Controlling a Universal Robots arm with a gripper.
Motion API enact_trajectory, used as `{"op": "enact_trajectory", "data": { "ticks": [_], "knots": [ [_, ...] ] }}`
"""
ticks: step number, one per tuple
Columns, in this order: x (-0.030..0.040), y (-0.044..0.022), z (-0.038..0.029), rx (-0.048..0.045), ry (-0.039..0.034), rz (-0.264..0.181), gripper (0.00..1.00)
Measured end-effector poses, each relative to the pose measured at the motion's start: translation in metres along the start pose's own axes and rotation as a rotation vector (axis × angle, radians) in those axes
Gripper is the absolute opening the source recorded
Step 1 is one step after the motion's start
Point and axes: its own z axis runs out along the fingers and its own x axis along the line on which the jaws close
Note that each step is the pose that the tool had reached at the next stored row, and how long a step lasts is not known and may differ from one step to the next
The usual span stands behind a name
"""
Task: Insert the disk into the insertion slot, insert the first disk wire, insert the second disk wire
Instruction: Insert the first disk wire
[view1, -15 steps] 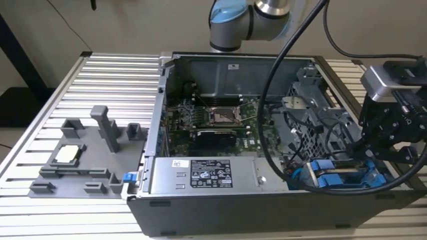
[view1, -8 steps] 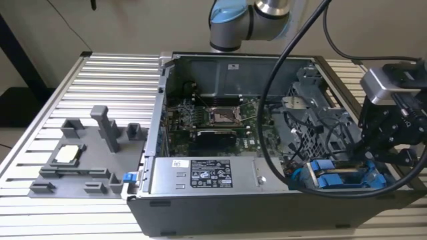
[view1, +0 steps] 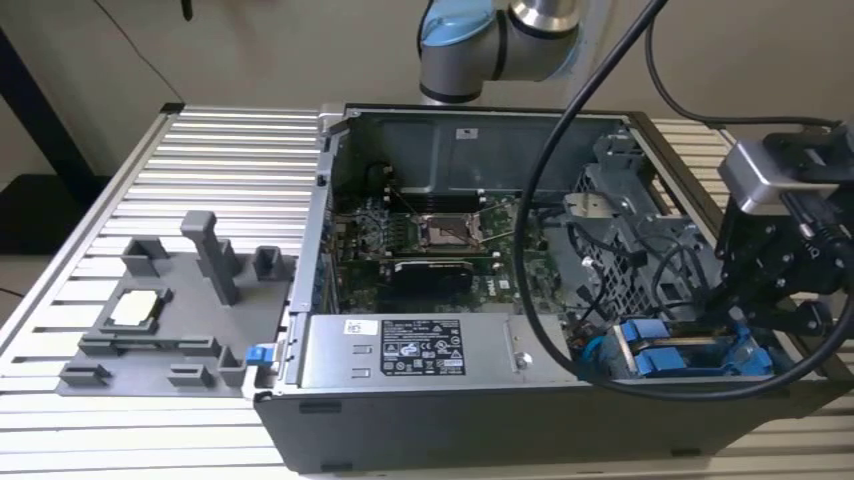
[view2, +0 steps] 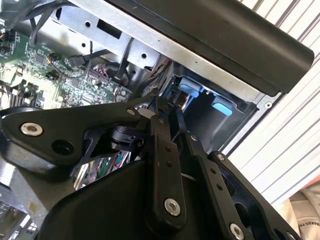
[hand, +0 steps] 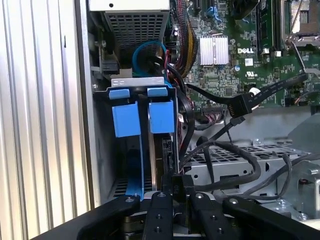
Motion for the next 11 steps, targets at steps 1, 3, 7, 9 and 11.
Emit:
{"op": "enact_trajectory", "data": {
  "ticks": [1,3,7,9,11],
  "knots": [
    [0.0,0.0,0.0002,0.0,0.0,0.0,0.19],
    [0.0001,0.0,0.0007,0.0,-0.0004,0.0,0.19],
    [0.0002,-0.0001,0.0018,0.0,-0.0005,0.0,0.19],
    [0.0002,-0.0001,0.0026,0.0,-0.0003,0.0,0.19],
    [0.0003,-0.0001,0.0032,-0.0001,-0.0009,0.0,0.19]
  ]
}}
